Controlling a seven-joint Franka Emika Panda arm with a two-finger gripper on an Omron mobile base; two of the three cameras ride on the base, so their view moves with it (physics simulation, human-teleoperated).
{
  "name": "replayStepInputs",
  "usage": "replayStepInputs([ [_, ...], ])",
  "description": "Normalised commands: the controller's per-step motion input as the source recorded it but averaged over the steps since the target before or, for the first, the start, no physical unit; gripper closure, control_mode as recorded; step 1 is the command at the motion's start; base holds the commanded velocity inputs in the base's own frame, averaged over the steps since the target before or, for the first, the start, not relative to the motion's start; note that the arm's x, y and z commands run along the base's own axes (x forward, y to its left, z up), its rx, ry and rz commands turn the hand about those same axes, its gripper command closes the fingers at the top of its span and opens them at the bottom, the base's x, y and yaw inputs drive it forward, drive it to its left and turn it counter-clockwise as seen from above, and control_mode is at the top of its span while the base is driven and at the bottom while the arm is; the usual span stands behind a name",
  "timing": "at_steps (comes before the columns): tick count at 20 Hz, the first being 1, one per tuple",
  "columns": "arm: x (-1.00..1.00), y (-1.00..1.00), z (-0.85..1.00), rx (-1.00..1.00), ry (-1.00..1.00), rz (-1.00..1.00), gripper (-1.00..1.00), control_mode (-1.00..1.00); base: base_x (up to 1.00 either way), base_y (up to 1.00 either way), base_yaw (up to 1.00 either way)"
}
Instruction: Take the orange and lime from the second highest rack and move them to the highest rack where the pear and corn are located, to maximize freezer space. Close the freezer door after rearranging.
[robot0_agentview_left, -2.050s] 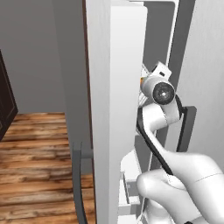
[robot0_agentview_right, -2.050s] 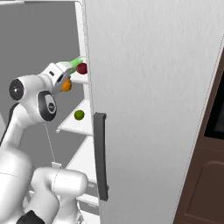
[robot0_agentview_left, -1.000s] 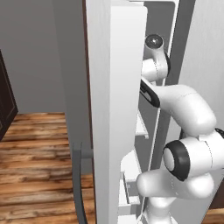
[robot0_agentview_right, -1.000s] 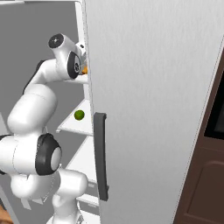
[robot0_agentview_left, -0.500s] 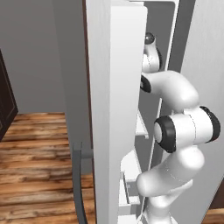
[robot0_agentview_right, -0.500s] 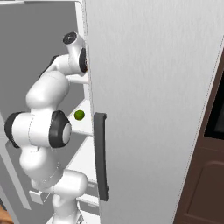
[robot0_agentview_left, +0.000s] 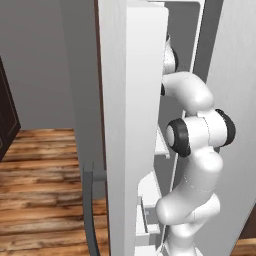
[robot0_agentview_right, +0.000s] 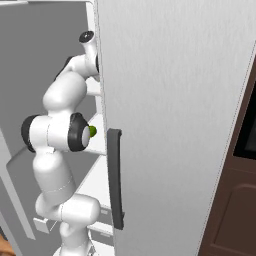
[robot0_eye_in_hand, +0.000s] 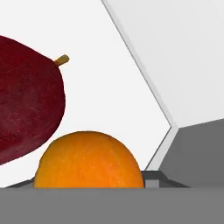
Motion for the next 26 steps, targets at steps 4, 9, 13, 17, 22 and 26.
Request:
replayStepInputs([
  [4,-0.02,0.0,-0.32,-0.09,-0.1,0.0,-1.0,-1.0,0.0,0.0,0.0],
  [9,-0.37,0.0,-0.09,-0.01,-0.07,0.0,-1.0,-1.0,0.0,0.0,0.0],
  [13,-0.68,0.09,0.0,0.0,0.0,-0.01,-1.0,-1.0,0.0,0.0,0.0],
  [17,-0.84,0.18,0.0,0.0,-0.01,-0.01,-1.0,-1.0,0.0,0.0,0.0],
  [22,-0.9,0.18,0.0,0.0,-0.08,0.0,-1.0,-1.0,0.0,0.0,0.0],
  [26,-0.93,0.17,0.0,0.03,0.0,-0.04,-1.0,-1.0,0.0,0.0,0.0],
])
